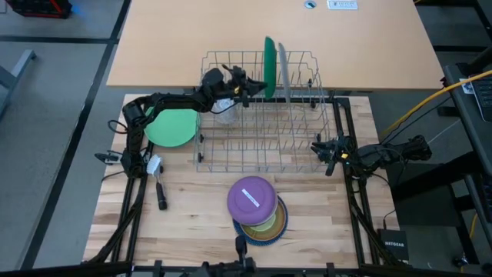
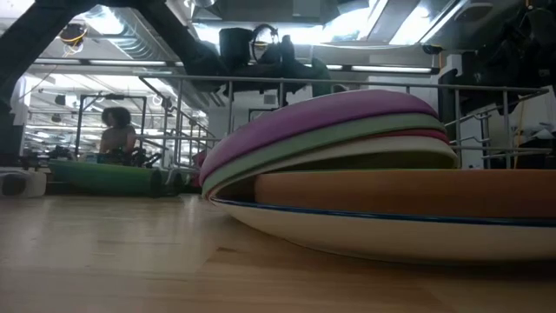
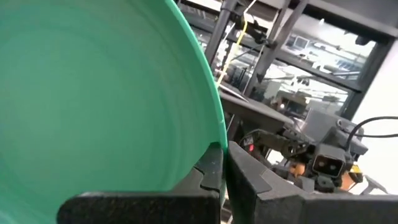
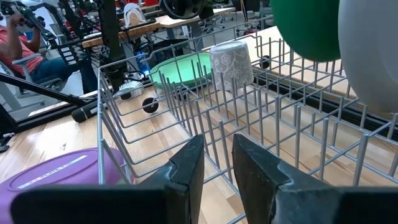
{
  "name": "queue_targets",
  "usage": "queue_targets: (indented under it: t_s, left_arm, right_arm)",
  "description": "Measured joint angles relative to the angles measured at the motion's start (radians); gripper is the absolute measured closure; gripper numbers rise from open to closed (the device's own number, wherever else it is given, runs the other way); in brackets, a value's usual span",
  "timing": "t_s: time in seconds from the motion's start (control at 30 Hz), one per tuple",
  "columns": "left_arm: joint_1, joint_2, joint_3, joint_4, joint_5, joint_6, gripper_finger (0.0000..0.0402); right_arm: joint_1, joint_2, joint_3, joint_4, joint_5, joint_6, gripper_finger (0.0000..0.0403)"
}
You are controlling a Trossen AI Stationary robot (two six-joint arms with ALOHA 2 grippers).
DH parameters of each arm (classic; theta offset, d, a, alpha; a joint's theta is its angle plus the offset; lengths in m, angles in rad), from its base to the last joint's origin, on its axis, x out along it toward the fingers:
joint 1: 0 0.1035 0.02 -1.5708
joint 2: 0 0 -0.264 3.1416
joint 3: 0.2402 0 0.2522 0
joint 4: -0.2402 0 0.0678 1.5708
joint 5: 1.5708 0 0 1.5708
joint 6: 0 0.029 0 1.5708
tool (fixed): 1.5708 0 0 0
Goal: Sort dishes
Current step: Put the dark green plate in the dish rack
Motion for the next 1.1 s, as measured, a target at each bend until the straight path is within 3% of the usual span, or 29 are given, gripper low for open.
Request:
queue_targets:
  t_s: [0.23,0.57,1.1]
  left_arm:
    - [0.006,-0.001,0.000,-0.157,-0.075,0.007,0.0401]
    - [0.006,0.000,0.000,-0.164,-0.113,-0.060,0.0384]
    - [0.023,-0.001,0.000,-0.161,-0.073,-0.161,0.0279]
  right_arm:
    - [0.000,0.000,0.000,0.000,0.000,0.000,0.0315]
    - [0.000,0.000,0.000,0.000,0.000,0.000,0.0315]
    - [0.000,0.000,0.000,-0.001,-0.022,0.000,0.0315]
